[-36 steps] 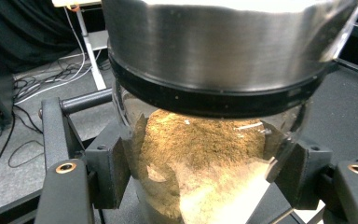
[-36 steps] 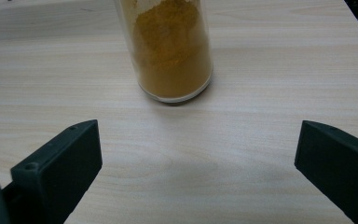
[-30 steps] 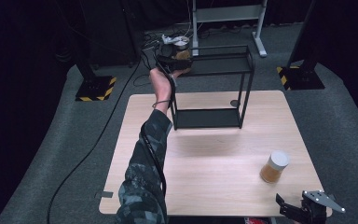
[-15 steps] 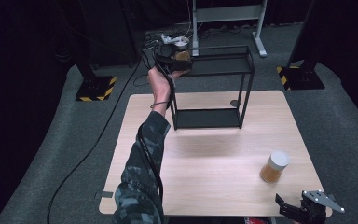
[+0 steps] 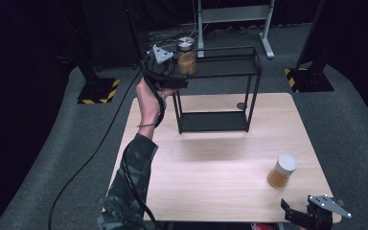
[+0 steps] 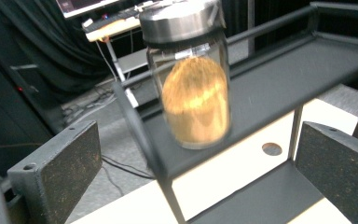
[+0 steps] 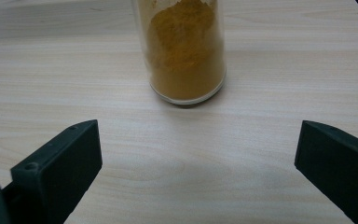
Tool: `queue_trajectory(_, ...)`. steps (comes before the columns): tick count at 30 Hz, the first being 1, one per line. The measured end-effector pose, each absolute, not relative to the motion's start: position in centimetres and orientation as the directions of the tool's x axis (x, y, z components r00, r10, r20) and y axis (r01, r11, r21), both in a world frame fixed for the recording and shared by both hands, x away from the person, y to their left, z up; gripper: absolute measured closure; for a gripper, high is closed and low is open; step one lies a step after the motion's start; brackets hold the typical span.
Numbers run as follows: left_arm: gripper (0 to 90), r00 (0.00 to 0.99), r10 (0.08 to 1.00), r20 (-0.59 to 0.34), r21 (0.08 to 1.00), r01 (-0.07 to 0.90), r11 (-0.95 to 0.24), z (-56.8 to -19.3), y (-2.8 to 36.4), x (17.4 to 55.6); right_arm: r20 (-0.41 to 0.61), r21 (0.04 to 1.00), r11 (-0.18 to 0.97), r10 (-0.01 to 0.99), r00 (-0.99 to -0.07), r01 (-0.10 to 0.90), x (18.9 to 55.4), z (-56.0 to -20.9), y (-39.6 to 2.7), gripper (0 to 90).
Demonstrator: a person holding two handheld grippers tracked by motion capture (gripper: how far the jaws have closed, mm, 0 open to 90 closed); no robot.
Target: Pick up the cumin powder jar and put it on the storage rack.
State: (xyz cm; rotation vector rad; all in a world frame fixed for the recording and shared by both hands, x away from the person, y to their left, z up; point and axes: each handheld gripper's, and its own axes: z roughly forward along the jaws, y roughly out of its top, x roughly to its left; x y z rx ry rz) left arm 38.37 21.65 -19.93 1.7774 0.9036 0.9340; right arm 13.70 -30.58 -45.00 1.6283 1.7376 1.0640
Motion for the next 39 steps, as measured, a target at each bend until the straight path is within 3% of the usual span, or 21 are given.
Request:
queue_trajectory(12,0.0,0.401,0.872,0.279,0.920,0.149,-0.363,-26.8,24.6,28.6,0.131,0.828,-0.031,0.982,-0.139,0.560,13.6,-45.1,-30.7,0.0)
queue_trajectory(20,0.0,0.361,0.911,0.199,0.913,0.270,-0.307,-33.9,25.6,24.4,0.112,0.821,-0.008,0.983,-0.148,0.571,13.9,-45.3,-30.2,0.0)
queue_trajectory(24,0.0,0.374,0.918,0.135,0.891,0.360,-0.278,-37.3,25.2,23.5,0.106,0.818,0.004,0.982,-0.157,0.575,14.1,-45.3,-29.9,0.0)
queue_trajectory(32,0.4,0.356,0.927,0.117,0.821,0.491,-0.292,-43.8,23.8,23.7,0.108,0.825,0.005,0.980,-0.166,0.565,14.0,-45.4,-29.9,0.0)
queue_trajectory(39,0.6,0.333,0.942,0.039,0.797,0.558,-0.231,-46.2,25.3,24.6,0.122,0.826,-0.005,0.978,-0.169,0.563,14.1,-45.9,-29.9,0.0)
